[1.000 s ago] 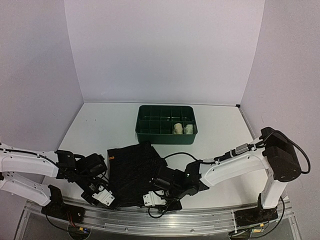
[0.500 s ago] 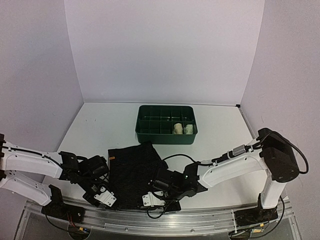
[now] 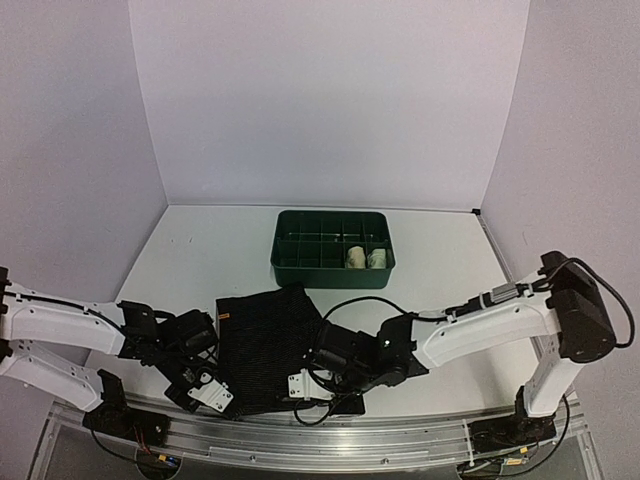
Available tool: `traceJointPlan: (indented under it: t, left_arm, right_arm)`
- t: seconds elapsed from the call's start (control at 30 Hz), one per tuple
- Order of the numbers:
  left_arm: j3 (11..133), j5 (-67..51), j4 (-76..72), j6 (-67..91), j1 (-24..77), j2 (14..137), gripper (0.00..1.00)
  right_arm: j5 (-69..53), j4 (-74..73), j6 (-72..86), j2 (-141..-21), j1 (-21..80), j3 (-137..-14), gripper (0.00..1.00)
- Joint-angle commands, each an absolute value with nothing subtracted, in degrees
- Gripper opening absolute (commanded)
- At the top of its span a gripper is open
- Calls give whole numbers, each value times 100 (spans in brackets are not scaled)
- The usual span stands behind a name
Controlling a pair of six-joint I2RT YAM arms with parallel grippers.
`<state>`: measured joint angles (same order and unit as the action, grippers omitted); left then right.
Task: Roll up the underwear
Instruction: Fold the underwear at the center of the board.
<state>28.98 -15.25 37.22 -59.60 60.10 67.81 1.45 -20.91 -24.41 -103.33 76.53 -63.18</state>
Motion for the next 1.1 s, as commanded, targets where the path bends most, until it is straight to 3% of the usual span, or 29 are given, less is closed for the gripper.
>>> traceJointPlan:
  t: [0.0,0.3,0.53,0.8,1.07]
  left_arm:
    - [3158,-1664,4485,-5633,6002,6220,0]
    - [3441,-2018,5394,-5130,6003,5686,0]
    - [3585,-1879,5031,-4727,5709,5461,0]
    - [4896,-2715,4580,-4357,3268,7214,0]
    - [5986,-2735,4201,-3582,2977,8808,0]
  right_arm:
    - [-97,-2915,-1814,-9608,7705,-6404,0]
    - [-633,-3540,-1177,-9537,8332,-6714,0]
    - [-673,-3540,-1247,-9345,7660,-7101,0]
    - [-584,-3542,-1564,-10079,6312,-7752,0]
    - [-210,-3531,-1736,-11036,5455,-8491,0]
